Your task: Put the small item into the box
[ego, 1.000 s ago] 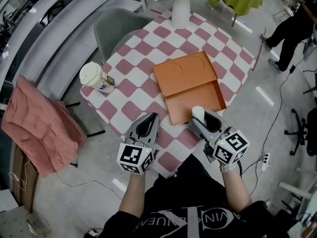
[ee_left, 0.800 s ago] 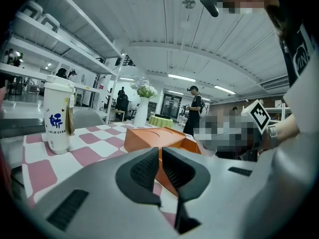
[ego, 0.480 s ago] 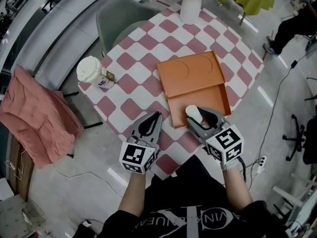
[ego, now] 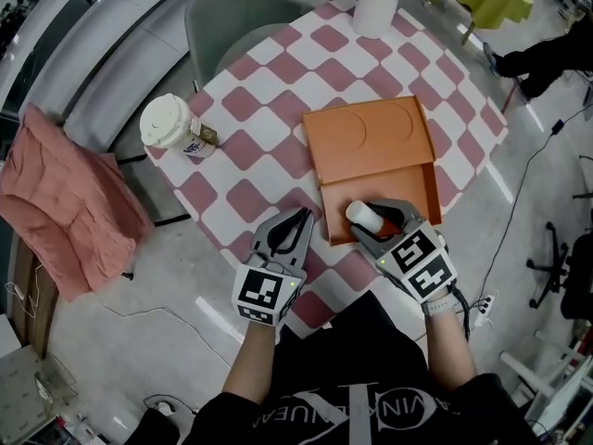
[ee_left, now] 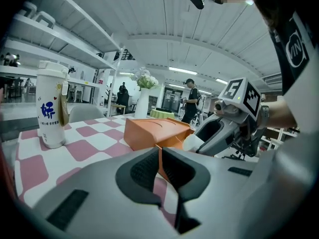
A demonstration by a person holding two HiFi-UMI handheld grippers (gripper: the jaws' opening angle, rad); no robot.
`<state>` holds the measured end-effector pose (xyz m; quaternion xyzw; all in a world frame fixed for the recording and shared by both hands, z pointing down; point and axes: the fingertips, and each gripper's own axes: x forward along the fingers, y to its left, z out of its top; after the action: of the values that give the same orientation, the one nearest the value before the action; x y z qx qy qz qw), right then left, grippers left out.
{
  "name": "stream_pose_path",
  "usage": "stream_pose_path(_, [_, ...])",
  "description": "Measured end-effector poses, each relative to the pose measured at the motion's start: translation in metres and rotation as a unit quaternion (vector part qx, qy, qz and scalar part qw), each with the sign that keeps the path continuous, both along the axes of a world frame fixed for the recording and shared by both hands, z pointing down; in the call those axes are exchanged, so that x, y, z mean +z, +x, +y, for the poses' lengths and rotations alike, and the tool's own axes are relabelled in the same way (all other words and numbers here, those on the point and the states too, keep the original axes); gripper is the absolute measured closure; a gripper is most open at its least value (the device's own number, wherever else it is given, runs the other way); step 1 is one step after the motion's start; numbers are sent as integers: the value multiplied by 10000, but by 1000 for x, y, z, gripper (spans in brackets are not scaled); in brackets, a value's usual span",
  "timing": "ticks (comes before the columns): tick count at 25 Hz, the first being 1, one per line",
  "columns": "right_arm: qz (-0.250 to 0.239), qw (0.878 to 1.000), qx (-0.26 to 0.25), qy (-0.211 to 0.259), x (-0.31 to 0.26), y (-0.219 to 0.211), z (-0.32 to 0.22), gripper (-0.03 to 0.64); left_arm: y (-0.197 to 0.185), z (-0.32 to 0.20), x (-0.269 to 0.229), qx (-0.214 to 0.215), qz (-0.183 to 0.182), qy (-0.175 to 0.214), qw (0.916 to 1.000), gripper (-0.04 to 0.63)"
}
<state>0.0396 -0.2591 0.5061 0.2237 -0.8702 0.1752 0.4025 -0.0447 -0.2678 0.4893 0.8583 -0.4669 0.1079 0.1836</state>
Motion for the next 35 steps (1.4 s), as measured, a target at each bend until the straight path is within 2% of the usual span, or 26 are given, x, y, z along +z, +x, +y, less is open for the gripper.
stream_pose_path(4, [636,9959,-620,143,9,-3,-2,439,2,-4,3,18,-24,-24,10000,571])
stream_pose_path(14, [975,9860,-1351,-119,27,-14,-6,439,0,-8,10,-54,-15,-81,10000,571])
stream_pose_path(24, [1104,9758,-1866,-297,41,-21,-3,439,-9,-7,15,-215,1,-144,9997,571])
stream_pose_path(35, [980,9749,-1938,-490,43,-23,1,439,-16,-1,22,-363,10,-261,9990,571])
